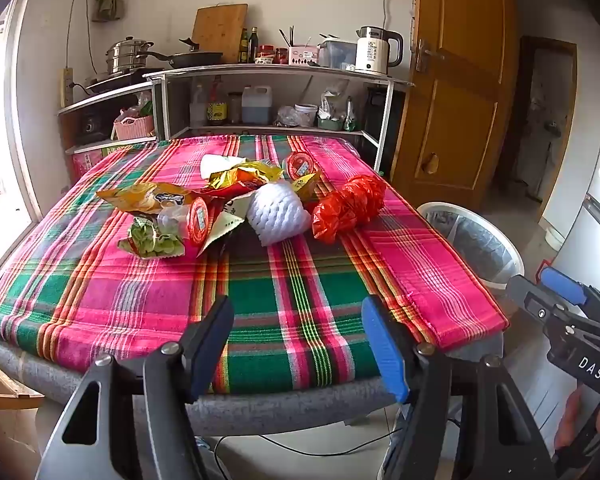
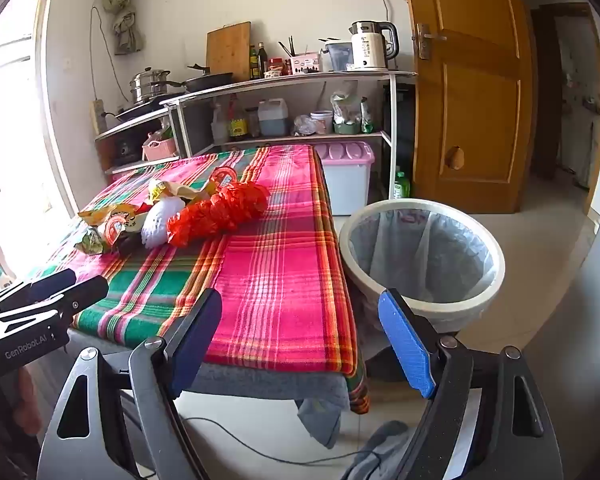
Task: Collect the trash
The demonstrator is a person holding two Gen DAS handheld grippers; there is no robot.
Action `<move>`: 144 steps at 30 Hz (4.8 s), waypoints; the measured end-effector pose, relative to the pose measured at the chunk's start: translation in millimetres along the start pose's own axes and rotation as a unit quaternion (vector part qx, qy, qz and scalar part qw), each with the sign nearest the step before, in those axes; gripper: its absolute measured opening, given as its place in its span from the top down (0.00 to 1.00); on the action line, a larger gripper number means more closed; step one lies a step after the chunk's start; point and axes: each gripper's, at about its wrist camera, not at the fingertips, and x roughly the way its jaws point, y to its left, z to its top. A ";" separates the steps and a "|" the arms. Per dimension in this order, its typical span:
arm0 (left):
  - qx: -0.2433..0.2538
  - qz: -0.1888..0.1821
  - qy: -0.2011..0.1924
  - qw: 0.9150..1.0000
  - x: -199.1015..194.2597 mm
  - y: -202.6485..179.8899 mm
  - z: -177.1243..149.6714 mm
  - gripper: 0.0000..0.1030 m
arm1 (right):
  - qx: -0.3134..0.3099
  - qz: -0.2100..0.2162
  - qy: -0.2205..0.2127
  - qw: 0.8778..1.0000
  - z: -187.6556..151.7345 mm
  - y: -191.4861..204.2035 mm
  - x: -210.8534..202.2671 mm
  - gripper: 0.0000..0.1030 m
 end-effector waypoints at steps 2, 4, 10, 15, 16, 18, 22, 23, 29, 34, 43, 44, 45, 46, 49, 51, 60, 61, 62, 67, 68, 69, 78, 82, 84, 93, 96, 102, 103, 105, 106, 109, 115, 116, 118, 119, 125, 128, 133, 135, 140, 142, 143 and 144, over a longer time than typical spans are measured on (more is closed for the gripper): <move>0.000 -0.001 -0.003 1.000 -1.0 0.8 -0.1 0.33 | 0.002 0.001 0.000 1.000 0.3 -0.2 -0.7 0.22; 0.004 0.003 0.002 1.000 -0.2 0.6 0.5 0.33 | 0.002 0.000 -0.001 1.000 0.8 -0.2 -1.7 0.22; 0.005 0.004 -0.001 1.000 -3.5 -0.5 1.4 0.33 | 0.001 -0.001 -0.001 1.000 0.8 0.1 -1.6 0.22; 0.005 0.004 -0.002 1.000 -4.2 -0.6 1.5 0.33 | 0.000 -0.002 -0.002 1.000 1.0 0.9 -3.2 0.22; 0.005 0.004 -0.002 1.000 -3.5 -0.7 1.2 0.33 | 0.000 -0.001 -0.002 1.000 0.6 0.6 -2.5 0.22; 0.006 0.004 -0.002 1.000 -3.5 -0.7 1.2 0.33 | 0.000 -0.002 -0.001 1.000 0.6 0.6 -1.5 0.22; 0.005 0.003 -0.002 1.000 -4.5 -1.2 2.7 0.33 | 0.000 -0.002 -0.001 1.000 0.5 0.6 -1.3 0.22; 0.004 0.003 -0.003 1.000 -5.0 -1.3 3.0 0.34 | 0.000 -0.002 -0.001 1.000 0.7 0.9 -1.3 0.22; 0.004 0.004 -0.003 1.000 -8.8 -3.3 5.1 0.33 | 0.001 -0.002 -0.002 1.000 1.7 0.7 -1.5 0.22; 0.004 0.003 -0.004 1.000 -7.5 -3.7 5.0 0.33 | 0.002 -0.003 -0.002 1.000 2.3 -3.0 -2.8 0.22; 0.003 0.001 -0.004 1.000 -9.1 -4.3 4.2 0.33 | 0.002 -0.003 -0.003 1.000 2.3 -2.6 -2.8 0.22; 0.003 0.000 -0.005 1.000 -9.1 -4.3 4.1 0.33 | 0.002 -0.003 -0.003 1.000 2.3 -3.0 -2.9 0.22; 0.003 0.000 -0.005 1.000 -9.1 -4.4 4.2 0.33 | 0.002 -0.003 -0.003 1.000 2.3 -3.1 -3.0 0.22; 0.003 0.000 -0.005 1.000 -8.7 -4.1 4.3 0.33 | 0.002 -0.004 -0.003 1.000 2.3 -2.8 -2.8 0.22; 0.002 -0.001 -0.005 1.000 -8.9 -4.0 4.4 0.33 | 0.002 -0.003 -0.002 1.000 2.3 -3.0 -3.2 0.22; 0.003 -0.001 -0.005 1.000 -9.1 -4.2 4.7 0.33 | 0.002 -0.003 -0.003 1.000 2.5 -3.4 -3.3 0.22; 0.002 -0.002 -0.005 1.000 -8.1 -4.4 5.2 0.33 | 0.003 -0.004 -0.003 1.000 2.5 -3.6 -3.7 0.22; 0.002 -0.002 -0.005 1.000 -8.1 -4.5 5.0 0.33 | 0.003 -0.004 -0.003 1.000 2.5 -3.8 -3.6 0.22; 0.003 -0.001 -0.005 1.000 -8.0 -4.7 5.0 0.33 | 0.003 -0.004 -0.003 1.000 2.6 -3.9 -3.6 0.22; 0.003 -0.002 -0.005 1.000 -8.0 -4.3 4.7 0.33 | 0.003 -0.004 -0.002 1.000 2.5 -3.8 -3.5 0.22; 0.002 -0.002 -0.005 1.000 -8.1 -4.4 4.9 0.33 | 0.003 -0.004 -0.002 1.000 2.6 -3.9 -3.9 0.22; 0.002 -0.002 -0.005 1.000 -8.0 -4.4 4.6 0.33 | 0.003 -0.004 -0.002 1.000 2.7 -4.3 -4.0 0.22; 0.002 -0.003 -0.003 1.000 -6.6 -5.8 4.0 0.33 | 0.003 -0.004 0.000 1.000 2.3 -2.2 -3.5 0.22; 0.002 -0.004 -0.002 1.000 -5.4 -5.2 2.2 0.33 | 0.002 -0.004 0.000 1.000 2.0 -1.5 -3.0 0.22; 0.002 -0.004 -0.002 1.000 -4.6 -4.6 1.6 0.33 | 0.002 -0.004 0.001 1.000 1.8 -1.3 -2.5 0.22; 0.002 -0.004 -0.001 1.000 -3.6 -3.8 0.6 0.33 | 0.001 -0.004 0.003 1.000 1.6 0.6 0.0 0.22; 0.002 -0.003 0.000 1.000 -1.3 -2.0 0.2 0.33 | 0.001 -0.001 0.005 1.000 2.9 1.5 2.4 0.22; -0.009 -0.001 0.008 1.000 8.0 13.4 2.7 0.33 | -0.004 0.014 0.006 1.000 11.3 7.9 12.6 0.22; -0.016 -0.001 0.008 1.000 9.2 18.3 4.6 0.33 | -0.005 0.017 0.007 1.000 13.2 9.4 15.3 0.22; -0.025 0.003 0.007 1.000 12.2 26.8 6.8 0.33 | -0.005 0.026 0.012 1.000 17.6 13.6 23.2 0.22; -0.027 0.007 0.007 1.000 13.7 31.6 8.8 0.33 | -0.005 0.030 0.015 0.999 19.9 14.9 26.6 0.22; -0.032 0.022 0.003 0.999 19.2 45.0 14.4 0.33 | -0.007 0.042 0.021 0.999 28.4 21.4 39.7 0.22; -0.066 0.055 -0.002 0.996 32.9 83.6 31.1 0.32 | -0.004 0.065 0.034 0.997 47.6 33.8 66.2 0.22; -0.072 0.064 0.000 0.995 35.7 91.2 34.1 0.31 | 0.000 0.069 0.038 0.997 51.0 35.1 71.5 0.22; -0.085 0.075 0.001 0.994 41.0 104.5 39.4 0.31 | 0.004 0.074 0.042 0.996 57.5 37.2 80.6 0.22; -0.089 0.079 0.001 0.993 43.4 110.2 41.3 0.31 | 0.006 0.075 0.042 0.996 60.5 38.3 84.4 0.22; -0.123 0.084 0.020 0.989 64.0 137.8 48.2 0.31 | 0.023 0.091 0.062 0.994 76.4 51.2 115.0 0.22; -0.137 0.077 0.031 0.987 73.0 145.0 49.3 0.31 | 0.037 0.096 0.082 0.991 79.7 56.8 132.3 0.23; -0.148 0.062 0.039 0.986 79.5 148.9 50.2 0.33 | 0.049 0.095 0.100 0.989 87.3 64.7 154.2 0.25; -0.152 0.059 0.042 0.986 81.5 149.9 49.7 0.36 | 0.059 0.090 0.113 0.988 88.6 65.8 164.4 0.25; -0.152 0.058 0.058 0.985 88.7 147.4 44.9 0.50 | 0.078 0.084 0.137 0.984 88.7 64.2 181.3 0.27; -0.150 0.060 0.062 0.985 91.1 146.9 42.7 0.58 | 0.083 0.080 0.140 0.984 88.8 63.4 184.8 0.28; -0.148 0.060 0.060 0.985 90.7 146.4 42.3 0.59 | 0.088 0.081 0.141 0.983 89.3 62.7 186.3 0.29; -0.147 0.059 0.060 0.986 90.2 146.1 42.3 0.63 | 0.091 0.080 0.143 0.982 89.8 61.8 187.6 0.29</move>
